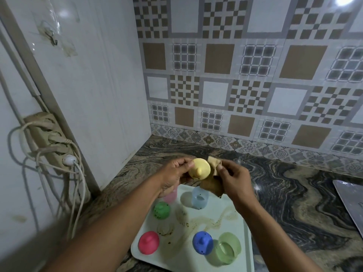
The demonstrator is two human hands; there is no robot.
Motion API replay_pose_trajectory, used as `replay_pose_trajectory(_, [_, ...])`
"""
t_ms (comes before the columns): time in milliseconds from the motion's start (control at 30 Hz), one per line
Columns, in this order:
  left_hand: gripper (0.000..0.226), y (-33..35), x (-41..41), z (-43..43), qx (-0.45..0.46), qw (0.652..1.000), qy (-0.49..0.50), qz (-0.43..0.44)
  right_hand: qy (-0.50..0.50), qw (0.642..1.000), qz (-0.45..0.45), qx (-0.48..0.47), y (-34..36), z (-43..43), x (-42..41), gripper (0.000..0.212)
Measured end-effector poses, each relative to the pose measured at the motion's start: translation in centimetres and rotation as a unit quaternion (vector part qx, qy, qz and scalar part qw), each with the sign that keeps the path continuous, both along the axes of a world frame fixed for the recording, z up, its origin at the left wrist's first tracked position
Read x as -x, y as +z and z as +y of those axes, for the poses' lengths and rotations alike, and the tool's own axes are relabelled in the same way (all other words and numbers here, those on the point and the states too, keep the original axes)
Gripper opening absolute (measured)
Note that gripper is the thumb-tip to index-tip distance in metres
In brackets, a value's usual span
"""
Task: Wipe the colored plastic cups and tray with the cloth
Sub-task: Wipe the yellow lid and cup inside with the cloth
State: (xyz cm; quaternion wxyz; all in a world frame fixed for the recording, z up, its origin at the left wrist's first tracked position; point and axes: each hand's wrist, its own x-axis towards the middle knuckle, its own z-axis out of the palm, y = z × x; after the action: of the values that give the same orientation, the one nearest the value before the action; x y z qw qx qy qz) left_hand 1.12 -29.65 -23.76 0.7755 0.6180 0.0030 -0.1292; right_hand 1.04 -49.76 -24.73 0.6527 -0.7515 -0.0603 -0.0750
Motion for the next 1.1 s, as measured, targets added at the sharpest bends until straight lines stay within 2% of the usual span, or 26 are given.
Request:
replay_pose_trajectory(33, [0.015,0.2,-0.1,-0.1,-0.003,1.000,-0.003,-0.005,-0.018,1.000,0.001,-0.019,0.5,0.3,-0.2,0.023])
replay_pose_trajectory(67, [0.015,0.4,-0.2,-0.2,-0.007,1.000,-0.006,-0.011,-0.030,0.999,-0.035,0.002,1.0,0.7,-0.2,0.024])
replay_pose_trajectory(167, [0.026,1.0,-0.2,-0.1,-0.018,0.999,-0.007,-0.028,0.001,0.967,-0.196,0.159,1.3,1.2,0.1,0.034])
replay_pose_trajectory(200, [0.026,1.1,-0.1,0.1,-0.022,0.999,-0.003,-0.032,0.008,0.957,-0.208,0.201,0.9,1.1,0.1,0.038])
replay_pose_trajectory(267, [0.016,1.0,0.4,0.6,-0.010,0.999,0.015,-0.027,0.002,0.956,-0.170,0.238,0.2,0.4,-0.1,0.037])
replay_pose_trajectory(367, [0.012,0.8,0.8,1.2,0.031,0.998,0.047,-0.002,-0.060,0.978,-0.072,0.188,-0.2,0.0,-0.3,0.026])
replay_pose_trajectory(433, [0.021,1.1,0.8,1.3,0.058,0.996,0.060,0.009,-0.058,0.990,-0.057,0.116,0.2,0.9,-0.2,0.026])
replay_pose_trajectory(500, [0.033,1.5,0.9,1.0,0.071,0.996,0.056,0.017,-0.013,0.995,-0.069,0.070,0.7,2.4,0.2,0.031])
replay_pose_trajectory(567, [0.038,1.6,1.0,0.8,0.055,0.997,0.052,0.018,0.005,0.988,-0.121,0.099,0.9,3.6,0.8,0.042])
replay_pose_trajectory(633, [0.031,1.4,1.1,1.0,0.031,0.997,0.073,0.002,-0.002,0.965,-0.194,0.174,0.7,4.1,1.4,0.050])
replay_pose_trajectory(700, [0.019,1.2,1.2,1.4,0.008,0.995,0.094,-0.018,-0.012,0.930,-0.269,0.249,0.1,4.0,1.7,0.046])
replay_pose_trajectory(767, [0.013,0.8,1.4,1.9,-0.025,0.994,0.106,-0.029,-0.002,0.910,-0.300,0.287,-0.7,3.7,1.8,0.037])
replay_pose_trajectory(867, [0.011,0.0,1.7,2.9,-0.035,0.989,0.140,-0.023,0.026,0.922,-0.262,0.285,-0.9,2.9,1.9,0.033])
replay_pose_trajectory(967, [0.011,0.0,1.6,3.7,-0.026,0.989,0.147,-0.025,-0.025,0.943,-0.207,0.260,0.5,3.1,1.9,0.040])
replay_pose_trajectory(1033, [0.012,0.6,1.5,3.5,-0.021,0.991,0.127,-0.039,-0.059,0.951,-0.206,0.222,1.7,4.4,1.9,0.041])
replay_pose_trajectory(1100, [0.014,1.3,1.4,3.3,-0.004,0.992,0.118,-0.047,-0.038,0.955,-0.218,0.198,2.3,6.0,2.5,0.036])
